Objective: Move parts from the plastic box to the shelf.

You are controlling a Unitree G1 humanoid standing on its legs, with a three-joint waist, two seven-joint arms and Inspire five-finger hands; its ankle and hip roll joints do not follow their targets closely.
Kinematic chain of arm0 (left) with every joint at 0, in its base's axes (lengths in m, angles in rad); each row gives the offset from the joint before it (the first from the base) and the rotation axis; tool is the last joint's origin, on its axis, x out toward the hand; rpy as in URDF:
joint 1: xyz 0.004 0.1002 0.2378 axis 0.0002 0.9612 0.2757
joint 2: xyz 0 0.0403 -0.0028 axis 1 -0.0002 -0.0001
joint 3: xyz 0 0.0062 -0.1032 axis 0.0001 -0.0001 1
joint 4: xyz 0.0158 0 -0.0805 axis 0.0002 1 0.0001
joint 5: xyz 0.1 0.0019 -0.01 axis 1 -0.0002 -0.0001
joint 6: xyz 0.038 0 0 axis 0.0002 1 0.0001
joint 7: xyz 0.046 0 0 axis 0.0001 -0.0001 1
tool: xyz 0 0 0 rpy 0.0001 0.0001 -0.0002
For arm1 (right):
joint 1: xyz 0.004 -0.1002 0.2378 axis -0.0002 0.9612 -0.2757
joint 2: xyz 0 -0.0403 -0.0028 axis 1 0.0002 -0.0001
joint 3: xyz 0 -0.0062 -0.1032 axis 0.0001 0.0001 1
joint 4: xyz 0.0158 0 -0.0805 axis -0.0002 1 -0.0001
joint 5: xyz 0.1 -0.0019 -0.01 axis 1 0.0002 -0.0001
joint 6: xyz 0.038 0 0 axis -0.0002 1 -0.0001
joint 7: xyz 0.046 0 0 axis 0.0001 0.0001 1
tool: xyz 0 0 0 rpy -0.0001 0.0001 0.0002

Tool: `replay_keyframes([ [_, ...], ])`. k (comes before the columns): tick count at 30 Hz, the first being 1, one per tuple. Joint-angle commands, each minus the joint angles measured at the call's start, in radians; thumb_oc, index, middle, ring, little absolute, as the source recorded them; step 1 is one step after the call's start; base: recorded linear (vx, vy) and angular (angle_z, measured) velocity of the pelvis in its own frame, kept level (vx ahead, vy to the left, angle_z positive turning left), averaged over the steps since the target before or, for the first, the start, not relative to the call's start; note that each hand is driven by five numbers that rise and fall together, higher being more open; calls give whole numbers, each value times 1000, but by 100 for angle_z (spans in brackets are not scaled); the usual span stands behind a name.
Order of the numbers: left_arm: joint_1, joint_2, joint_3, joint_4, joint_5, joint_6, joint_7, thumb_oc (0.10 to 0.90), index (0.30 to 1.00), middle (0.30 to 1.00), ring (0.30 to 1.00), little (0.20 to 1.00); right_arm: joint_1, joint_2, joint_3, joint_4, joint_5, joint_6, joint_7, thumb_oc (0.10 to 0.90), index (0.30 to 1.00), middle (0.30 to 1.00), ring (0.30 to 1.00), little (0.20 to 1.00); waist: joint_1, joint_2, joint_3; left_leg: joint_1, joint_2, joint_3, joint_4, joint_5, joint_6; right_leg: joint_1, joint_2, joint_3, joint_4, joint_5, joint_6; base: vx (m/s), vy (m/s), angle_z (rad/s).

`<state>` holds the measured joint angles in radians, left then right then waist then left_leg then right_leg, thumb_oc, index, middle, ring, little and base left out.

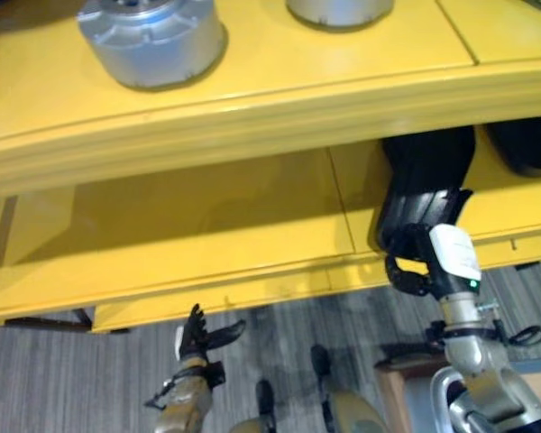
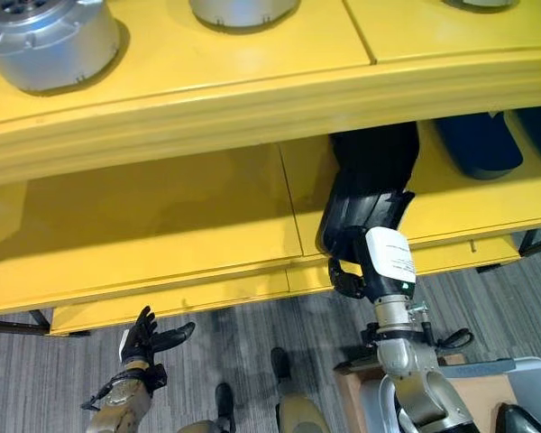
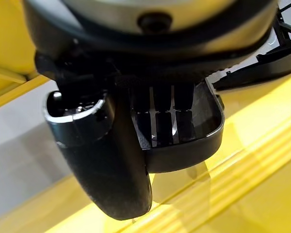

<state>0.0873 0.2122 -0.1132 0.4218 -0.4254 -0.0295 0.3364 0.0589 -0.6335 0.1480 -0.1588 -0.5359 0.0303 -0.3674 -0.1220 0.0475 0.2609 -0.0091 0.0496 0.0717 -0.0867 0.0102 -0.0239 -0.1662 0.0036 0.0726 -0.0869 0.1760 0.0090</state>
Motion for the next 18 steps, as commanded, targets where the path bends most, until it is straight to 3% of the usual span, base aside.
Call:
replay_keyframes([
  [1,-5,54,26,7,9,-54,1,900,1000,1000,1000,1000,-96,-47,-42,-139,-17,-84,-54,400,300,300,300,300,5,-21,-96,-4,-25,13,7,4,-7,50,-64,37,148,-246,79,24,-53,8],
  [18,32,37,29,14,-22,-58,3,900,1000,1000,1000,1000,-258,-62,85,-75,19,-75,-2,400,300,300,300,300,52,-31,-114,13,-27,-23,-1,-4,-7,111,-77,-6,105,-253,78,20,-15,8],
])
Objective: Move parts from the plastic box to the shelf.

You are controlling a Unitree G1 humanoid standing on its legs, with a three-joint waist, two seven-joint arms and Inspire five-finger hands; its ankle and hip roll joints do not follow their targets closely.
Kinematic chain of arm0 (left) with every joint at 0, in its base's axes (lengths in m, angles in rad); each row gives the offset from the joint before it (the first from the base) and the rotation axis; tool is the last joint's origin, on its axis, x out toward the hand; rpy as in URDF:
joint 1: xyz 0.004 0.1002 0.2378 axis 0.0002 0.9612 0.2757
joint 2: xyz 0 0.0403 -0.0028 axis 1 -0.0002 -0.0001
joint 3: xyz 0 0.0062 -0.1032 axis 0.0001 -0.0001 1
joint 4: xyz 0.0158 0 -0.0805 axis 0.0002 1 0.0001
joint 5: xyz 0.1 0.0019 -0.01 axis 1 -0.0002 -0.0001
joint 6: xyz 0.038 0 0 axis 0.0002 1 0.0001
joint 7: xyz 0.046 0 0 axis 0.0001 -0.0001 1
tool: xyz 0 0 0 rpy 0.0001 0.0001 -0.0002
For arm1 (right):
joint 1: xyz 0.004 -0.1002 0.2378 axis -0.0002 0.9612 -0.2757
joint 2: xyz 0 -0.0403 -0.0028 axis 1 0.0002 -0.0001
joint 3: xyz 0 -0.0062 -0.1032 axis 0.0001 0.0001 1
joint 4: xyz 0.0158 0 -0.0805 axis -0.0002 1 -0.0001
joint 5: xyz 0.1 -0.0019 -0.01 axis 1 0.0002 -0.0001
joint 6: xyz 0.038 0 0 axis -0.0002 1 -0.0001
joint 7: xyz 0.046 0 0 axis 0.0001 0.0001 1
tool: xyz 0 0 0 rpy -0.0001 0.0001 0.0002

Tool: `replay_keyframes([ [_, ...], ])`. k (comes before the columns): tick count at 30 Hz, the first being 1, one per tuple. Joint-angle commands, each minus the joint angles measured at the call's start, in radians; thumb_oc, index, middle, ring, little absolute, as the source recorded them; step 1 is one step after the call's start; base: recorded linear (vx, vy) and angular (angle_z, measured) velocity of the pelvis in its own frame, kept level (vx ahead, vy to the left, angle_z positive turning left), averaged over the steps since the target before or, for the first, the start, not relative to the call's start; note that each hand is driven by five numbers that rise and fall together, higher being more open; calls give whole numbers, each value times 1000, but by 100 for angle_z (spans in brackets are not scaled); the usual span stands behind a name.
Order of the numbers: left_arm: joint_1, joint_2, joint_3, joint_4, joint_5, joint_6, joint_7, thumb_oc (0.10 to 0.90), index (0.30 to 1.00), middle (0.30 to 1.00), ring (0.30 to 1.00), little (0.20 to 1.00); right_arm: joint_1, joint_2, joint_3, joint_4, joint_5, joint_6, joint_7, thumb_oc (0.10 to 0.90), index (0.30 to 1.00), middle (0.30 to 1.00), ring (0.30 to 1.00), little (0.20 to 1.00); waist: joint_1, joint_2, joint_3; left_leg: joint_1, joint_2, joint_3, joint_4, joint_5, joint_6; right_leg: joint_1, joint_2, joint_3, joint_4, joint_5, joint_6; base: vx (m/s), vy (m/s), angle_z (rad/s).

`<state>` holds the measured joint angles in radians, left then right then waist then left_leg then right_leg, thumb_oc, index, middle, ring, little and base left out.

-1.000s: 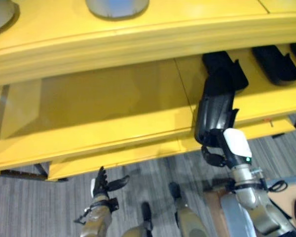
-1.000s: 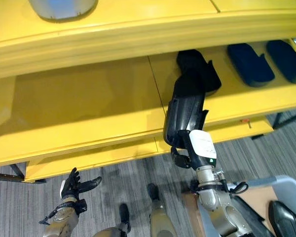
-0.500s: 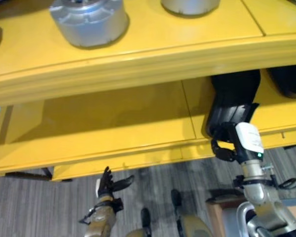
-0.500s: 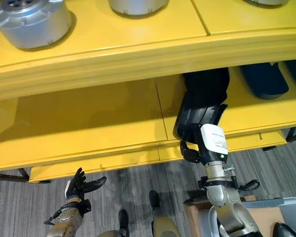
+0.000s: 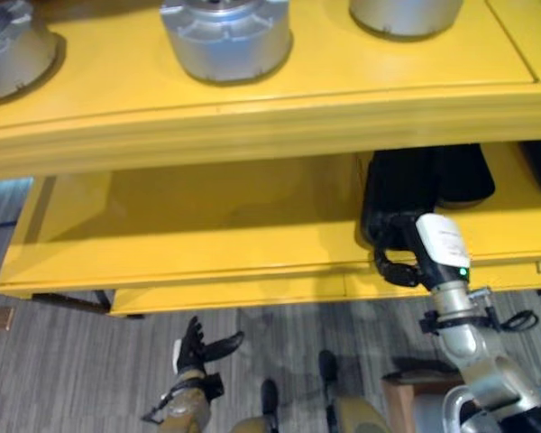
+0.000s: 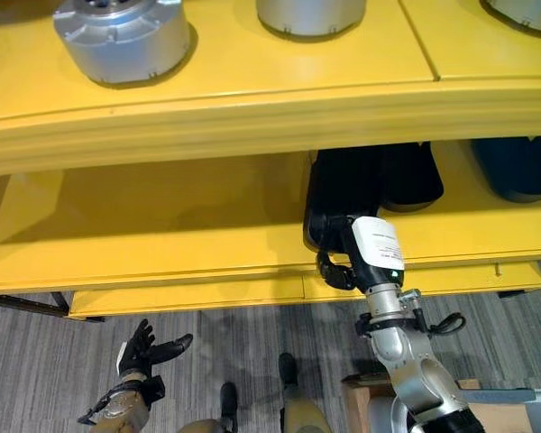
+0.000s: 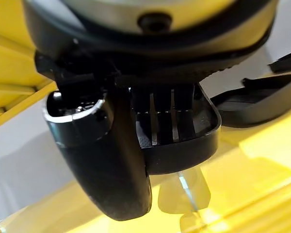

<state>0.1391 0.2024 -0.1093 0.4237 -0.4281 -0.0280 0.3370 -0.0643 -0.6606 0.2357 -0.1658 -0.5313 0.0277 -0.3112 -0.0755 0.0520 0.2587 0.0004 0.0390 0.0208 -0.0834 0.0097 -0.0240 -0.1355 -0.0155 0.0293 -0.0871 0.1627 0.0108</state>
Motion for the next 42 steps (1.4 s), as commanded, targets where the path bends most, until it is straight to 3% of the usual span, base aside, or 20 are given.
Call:
replay_keyframes([
  [1,-17,45,23,13,-22,-59,1,900,1000,1000,1000,1000,-146,-34,2,-60,17,-67,-56,400,300,300,300,300,9,-34,-113,4,-17,26,-4,-4,-6,83,-60,35,104,-240,76,15,7,10],
  [15,15,52,9,4,-26,-59,-23,900,1000,1000,1000,1000,-364,-29,118,116,69,-9,-6,400,300,300,300,300,56,-18,-106,1,-34,4,-4,-7,0,109,-80,6,72,-236,79,2,1,7],
  [24,10,85,-12,-10,-41,-71,-41,900,1000,1000,1000,1000,-541,-47,200,294,191,10,11,400,300,300,300,300,86,7,-45,-62,-49,1,64,-18,4,54,-89,-3,127,-251,70,-81,-6,7],
  [27,-4,132,-22,-46,-56,-80,-49,900,1000,1000,1000,1000,-688,-82,241,403,311,15,0,400,300,300,300,300,105,28,31,-180,-65,10,194,-43,-1,-82,-87,5,274,-281,57,-267,-9,9],
  [30,-8,162,-30,-60,-63,-81,-58,900,1000,1000,1000,1000,-777,-111,271,460,347,18,-3,400,300,300,300,300,116,37,59,-243,-72,21,269,-64,-3,-164,-83,20,370,-297,48,-140,-3,-7],
  [36,-39,181,-28,-62,-75,-78,-50,900,1000,1000,1000,1000,-885,-140,304,502,388,19,-6,400,300,300,300,300,109,17,111,-395,-68,33,503,-153,5,-316,-69,46,613,-370,23,-124,-44,-5],
  [42,-41,181,-29,-76,-83,-70,-49,900,1000,1000,1000,1000,-961,-179,329,503,383,19,-11,400,300,300,300,300,108,-1,147,-475,-62,19,632,-206,21,-388,-56,52,743,-417,2,-58,-38,5],
])
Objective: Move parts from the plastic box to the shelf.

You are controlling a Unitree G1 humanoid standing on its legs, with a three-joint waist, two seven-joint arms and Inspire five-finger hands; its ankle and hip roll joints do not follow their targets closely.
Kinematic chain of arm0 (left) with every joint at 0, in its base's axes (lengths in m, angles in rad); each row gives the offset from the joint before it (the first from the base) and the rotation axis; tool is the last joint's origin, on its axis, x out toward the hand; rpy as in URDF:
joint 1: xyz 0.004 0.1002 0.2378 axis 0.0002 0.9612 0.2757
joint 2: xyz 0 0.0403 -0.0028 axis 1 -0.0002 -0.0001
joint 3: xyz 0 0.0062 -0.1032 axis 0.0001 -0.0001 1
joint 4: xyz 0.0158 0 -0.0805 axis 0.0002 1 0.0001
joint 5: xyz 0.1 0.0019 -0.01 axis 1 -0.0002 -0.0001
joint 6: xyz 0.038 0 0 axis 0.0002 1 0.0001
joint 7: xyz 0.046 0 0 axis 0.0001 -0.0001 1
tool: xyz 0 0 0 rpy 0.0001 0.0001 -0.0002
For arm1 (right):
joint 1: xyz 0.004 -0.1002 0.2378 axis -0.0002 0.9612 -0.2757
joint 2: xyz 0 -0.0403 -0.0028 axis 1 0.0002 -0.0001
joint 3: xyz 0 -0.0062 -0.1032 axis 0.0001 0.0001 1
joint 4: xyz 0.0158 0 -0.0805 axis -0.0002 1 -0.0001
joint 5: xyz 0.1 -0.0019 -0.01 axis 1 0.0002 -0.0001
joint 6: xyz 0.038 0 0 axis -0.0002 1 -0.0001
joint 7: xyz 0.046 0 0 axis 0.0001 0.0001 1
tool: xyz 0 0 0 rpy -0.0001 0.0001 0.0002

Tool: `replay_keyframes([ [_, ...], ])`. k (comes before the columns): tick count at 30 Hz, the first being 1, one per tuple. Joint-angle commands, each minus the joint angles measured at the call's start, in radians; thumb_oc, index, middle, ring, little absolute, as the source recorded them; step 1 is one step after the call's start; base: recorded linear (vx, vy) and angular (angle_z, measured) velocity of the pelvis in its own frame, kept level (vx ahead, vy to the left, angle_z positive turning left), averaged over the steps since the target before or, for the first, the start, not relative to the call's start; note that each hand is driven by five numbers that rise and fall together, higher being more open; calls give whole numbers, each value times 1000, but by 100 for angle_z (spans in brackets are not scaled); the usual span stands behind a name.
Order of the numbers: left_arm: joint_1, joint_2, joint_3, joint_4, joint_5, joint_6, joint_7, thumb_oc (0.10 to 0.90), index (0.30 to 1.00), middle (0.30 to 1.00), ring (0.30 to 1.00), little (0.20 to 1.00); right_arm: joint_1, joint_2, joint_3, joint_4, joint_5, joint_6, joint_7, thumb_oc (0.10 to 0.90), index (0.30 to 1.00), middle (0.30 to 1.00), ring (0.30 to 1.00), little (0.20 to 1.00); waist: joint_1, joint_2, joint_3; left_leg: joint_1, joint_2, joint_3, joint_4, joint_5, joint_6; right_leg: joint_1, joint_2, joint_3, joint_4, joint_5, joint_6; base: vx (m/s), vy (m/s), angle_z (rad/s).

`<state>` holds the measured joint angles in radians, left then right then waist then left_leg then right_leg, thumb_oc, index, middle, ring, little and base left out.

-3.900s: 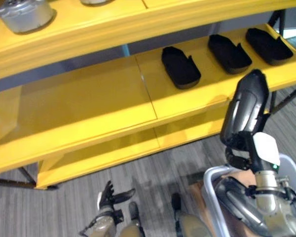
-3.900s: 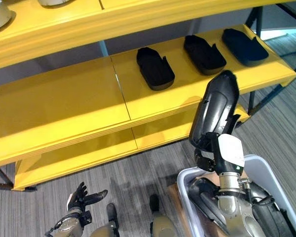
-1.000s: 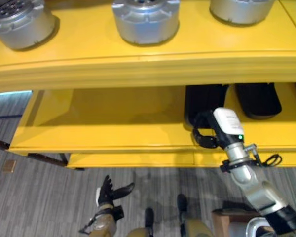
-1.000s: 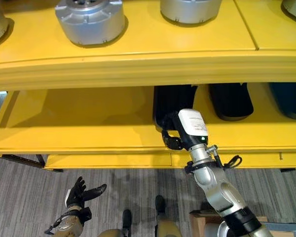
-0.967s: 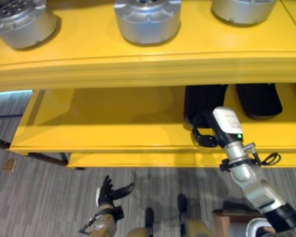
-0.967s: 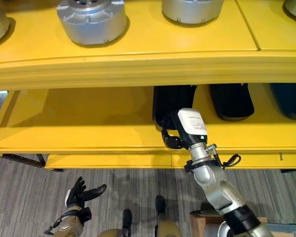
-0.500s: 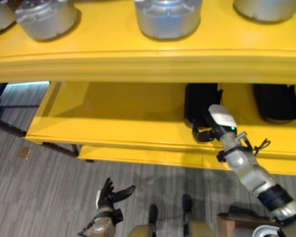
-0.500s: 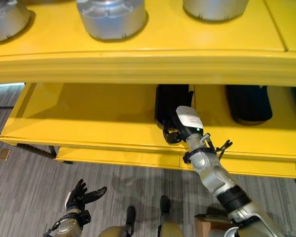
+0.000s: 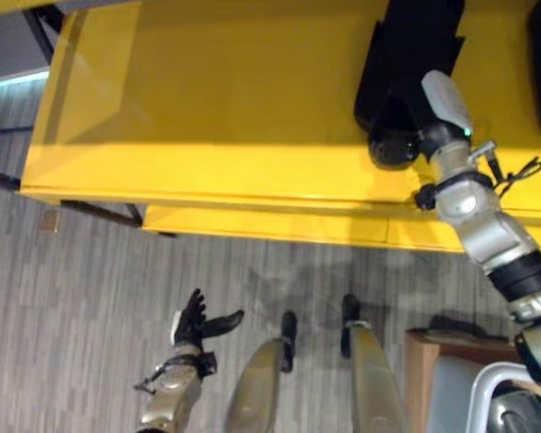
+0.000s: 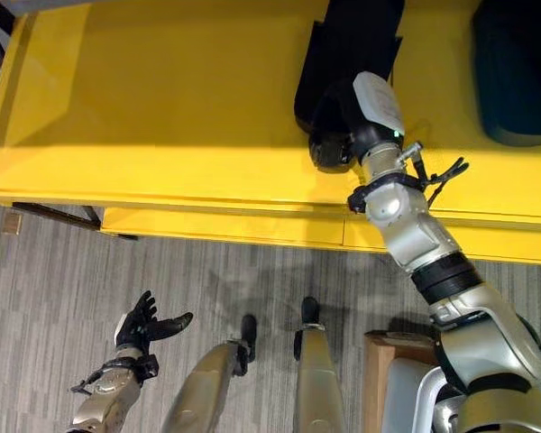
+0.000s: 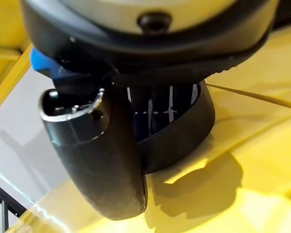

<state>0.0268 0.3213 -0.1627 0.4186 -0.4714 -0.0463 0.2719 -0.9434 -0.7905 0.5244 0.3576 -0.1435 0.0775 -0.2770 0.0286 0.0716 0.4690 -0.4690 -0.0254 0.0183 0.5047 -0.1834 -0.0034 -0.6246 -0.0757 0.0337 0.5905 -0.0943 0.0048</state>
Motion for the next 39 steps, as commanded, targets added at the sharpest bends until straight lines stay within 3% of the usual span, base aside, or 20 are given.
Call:
replay_keyframes([
  [1,71,66,24,-73,-39,-50,14,900,1000,1000,1000,1000,-99,-60,53,-16,-9,-31,-41,400,300,300,300,300,5,-24,-56,-12,1,19,63,-25,4,96,4,46,85,-174,4,-30,-31,1],
  [9,62,87,23,-74,-48,-56,9,900,1000,1000,1000,1000,-196,-124,142,24,-11,-31,-12,400,300,300,300,300,9,-51,-37,-26,-5,5,87,-40,6,88,5,34,107,-193,-5,0,-15,6],
  [24,36,97,21,-66,-56,-69,11,900,1000,1000,1000,1000,-203,-123,229,28,-5,-46,70,400,300,300,300,300,24,-65,-39,-8,-16,-3,47,-20,6,107,-3,24,75,-174,-1,3,8,3],
  [39,7,88,14,-37,-59,-66,16,900,1000,1000,1000,1000,-128,-20,201,14,14,-47,86,400,300,300,300,300,26,-67,-43,17,-13,-2,16,-7,4,133,-1,19,37,-155,4,0,0,0],
])
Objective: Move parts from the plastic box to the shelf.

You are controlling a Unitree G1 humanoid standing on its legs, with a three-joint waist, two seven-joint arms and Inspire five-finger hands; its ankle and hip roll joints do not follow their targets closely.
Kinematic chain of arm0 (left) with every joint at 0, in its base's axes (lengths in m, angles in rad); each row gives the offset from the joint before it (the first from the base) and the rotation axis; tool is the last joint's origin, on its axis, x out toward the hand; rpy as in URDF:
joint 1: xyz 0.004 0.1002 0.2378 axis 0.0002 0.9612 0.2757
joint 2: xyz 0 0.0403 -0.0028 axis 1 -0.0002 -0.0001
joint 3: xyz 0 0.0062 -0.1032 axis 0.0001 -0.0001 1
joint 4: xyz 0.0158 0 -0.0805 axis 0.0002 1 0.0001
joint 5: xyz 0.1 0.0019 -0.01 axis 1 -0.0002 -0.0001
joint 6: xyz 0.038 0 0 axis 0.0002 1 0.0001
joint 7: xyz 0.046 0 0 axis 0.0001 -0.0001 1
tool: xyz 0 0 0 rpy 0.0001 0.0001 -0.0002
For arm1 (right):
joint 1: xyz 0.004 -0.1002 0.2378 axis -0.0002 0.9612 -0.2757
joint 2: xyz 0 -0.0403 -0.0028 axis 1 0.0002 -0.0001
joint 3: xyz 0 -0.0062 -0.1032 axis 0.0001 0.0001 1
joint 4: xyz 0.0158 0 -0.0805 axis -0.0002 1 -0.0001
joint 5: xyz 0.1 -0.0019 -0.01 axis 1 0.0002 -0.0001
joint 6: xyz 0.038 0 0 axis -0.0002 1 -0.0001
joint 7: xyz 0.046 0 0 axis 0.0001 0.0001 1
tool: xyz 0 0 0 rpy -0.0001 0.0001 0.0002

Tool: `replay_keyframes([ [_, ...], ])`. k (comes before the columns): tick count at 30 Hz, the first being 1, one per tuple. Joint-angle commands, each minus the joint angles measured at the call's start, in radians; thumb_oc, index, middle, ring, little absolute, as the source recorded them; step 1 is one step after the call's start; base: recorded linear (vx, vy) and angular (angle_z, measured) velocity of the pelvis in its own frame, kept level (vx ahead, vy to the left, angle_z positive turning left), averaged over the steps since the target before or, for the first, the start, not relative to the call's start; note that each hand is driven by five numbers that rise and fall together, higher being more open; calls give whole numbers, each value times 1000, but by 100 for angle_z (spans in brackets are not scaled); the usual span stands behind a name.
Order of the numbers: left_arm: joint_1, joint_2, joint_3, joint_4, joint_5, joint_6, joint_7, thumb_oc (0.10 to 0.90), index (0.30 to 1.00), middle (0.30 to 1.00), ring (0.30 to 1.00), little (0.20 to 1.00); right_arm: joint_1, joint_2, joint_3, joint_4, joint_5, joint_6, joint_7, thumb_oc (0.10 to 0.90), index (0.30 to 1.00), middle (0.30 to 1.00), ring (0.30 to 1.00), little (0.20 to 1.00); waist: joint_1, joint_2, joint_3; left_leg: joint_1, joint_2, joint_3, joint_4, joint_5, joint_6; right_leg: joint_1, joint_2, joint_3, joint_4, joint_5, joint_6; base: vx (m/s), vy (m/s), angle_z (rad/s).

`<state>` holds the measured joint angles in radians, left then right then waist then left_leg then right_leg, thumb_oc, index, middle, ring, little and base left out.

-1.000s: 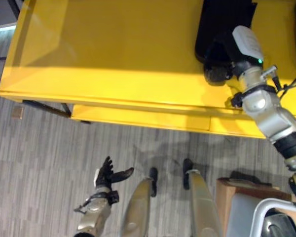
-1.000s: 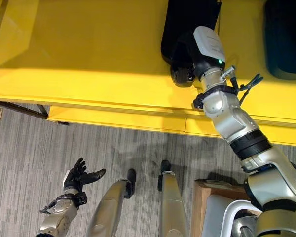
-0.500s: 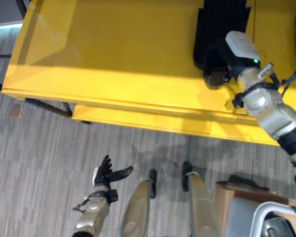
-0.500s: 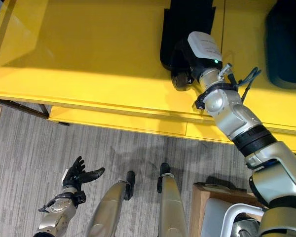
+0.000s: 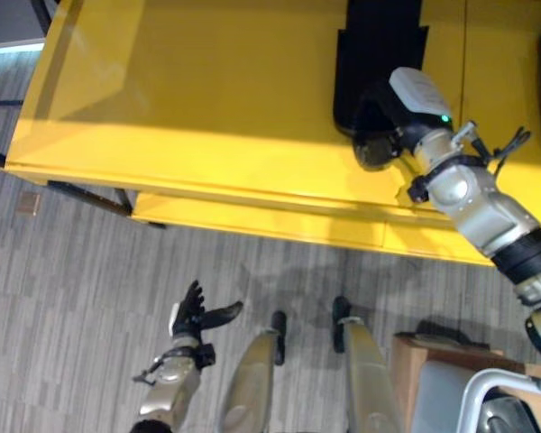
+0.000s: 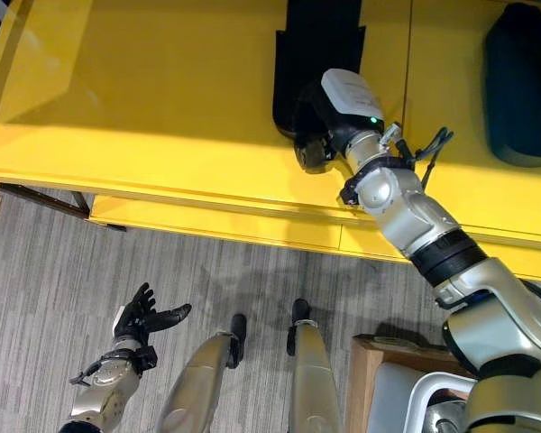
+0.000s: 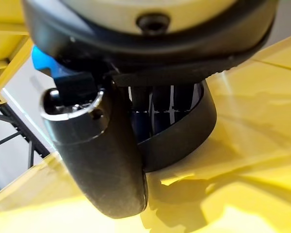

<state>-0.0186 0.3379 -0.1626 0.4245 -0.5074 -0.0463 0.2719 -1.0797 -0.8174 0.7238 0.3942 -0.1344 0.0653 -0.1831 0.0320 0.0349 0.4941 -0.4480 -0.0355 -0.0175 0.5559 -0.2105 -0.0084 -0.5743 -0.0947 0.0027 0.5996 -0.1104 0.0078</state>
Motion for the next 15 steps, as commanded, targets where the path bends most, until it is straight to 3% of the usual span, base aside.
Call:
replay_keyframes([
  [1,54,71,15,-48,-23,-67,18,900,1000,1000,1000,1000,12,10,-1,-23,5,-35,-9,400,300,300,300,300,22,-30,-68,-4,-2,35,-36,21,10,83,18,50,26,-138,1,0,0,0],
  [15,49,66,17,-45,-21,-64,22,900,1000,1000,1000,1000,85,51,-38,-21,17,-32,-12,400,300,300,300,300,15,-33,-68,6,1,41,-55,30,11,88,18,53,8,-123,5,0,1,0],
])
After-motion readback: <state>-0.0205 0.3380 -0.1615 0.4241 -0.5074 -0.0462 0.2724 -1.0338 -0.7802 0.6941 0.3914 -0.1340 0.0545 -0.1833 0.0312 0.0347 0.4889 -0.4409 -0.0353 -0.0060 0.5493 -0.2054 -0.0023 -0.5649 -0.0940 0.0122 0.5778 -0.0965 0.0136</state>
